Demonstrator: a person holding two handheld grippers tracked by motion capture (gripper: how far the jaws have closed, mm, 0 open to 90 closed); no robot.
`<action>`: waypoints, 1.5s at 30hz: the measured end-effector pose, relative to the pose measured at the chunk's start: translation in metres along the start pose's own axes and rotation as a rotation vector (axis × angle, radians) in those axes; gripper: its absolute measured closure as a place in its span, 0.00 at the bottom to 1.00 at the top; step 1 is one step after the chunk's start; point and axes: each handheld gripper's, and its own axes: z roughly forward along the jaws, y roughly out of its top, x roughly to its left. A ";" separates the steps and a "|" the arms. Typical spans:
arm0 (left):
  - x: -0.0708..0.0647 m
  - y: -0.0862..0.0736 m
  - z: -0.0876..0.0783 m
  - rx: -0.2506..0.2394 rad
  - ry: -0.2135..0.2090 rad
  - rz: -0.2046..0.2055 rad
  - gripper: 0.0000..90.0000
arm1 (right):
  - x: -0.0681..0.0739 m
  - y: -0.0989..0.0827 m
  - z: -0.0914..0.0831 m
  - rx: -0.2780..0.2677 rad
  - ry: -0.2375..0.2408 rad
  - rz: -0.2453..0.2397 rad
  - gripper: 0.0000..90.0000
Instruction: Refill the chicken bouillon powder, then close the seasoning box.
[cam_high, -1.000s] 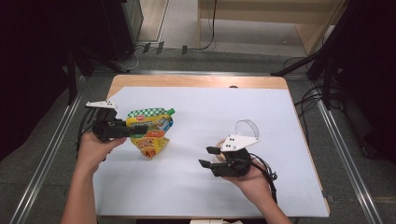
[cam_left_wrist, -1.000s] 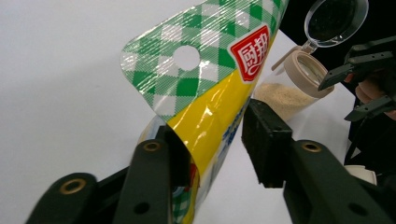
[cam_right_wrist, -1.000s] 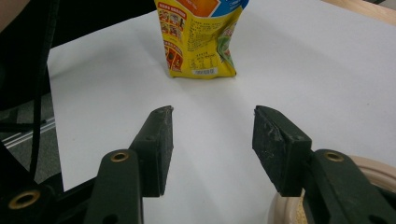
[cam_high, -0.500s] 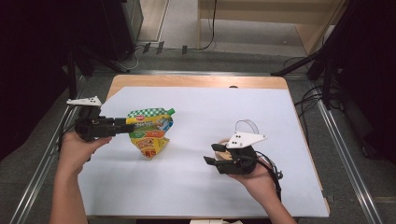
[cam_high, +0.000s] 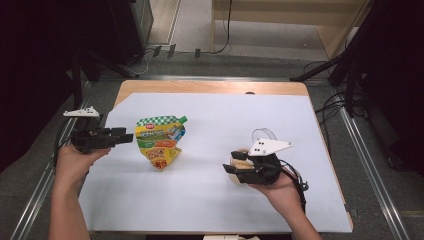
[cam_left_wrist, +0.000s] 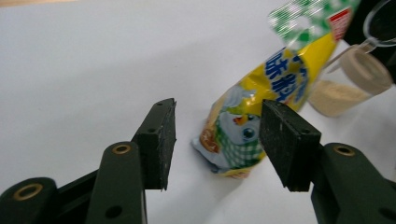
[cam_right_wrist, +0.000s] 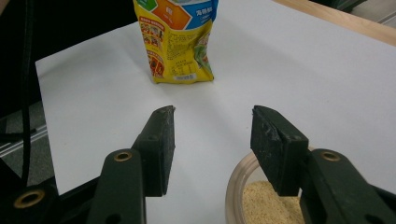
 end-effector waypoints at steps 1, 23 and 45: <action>0.000 0.000 0.003 0.001 0.002 0.000 0.52 | 0.000 0.000 -0.001 0.002 -0.001 0.000 0.58; 0.001 -0.002 0.039 0.047 0.015 0.000 0.47 | -0.014 0.018 -0.042 -0.023 -0.008 0.052 0.68; -0.002 -0.002 0.041 0.050 0.014 0.018 0.47 | -0.048 0.018 -0.100 -0.095 -0.104 0.141 0.99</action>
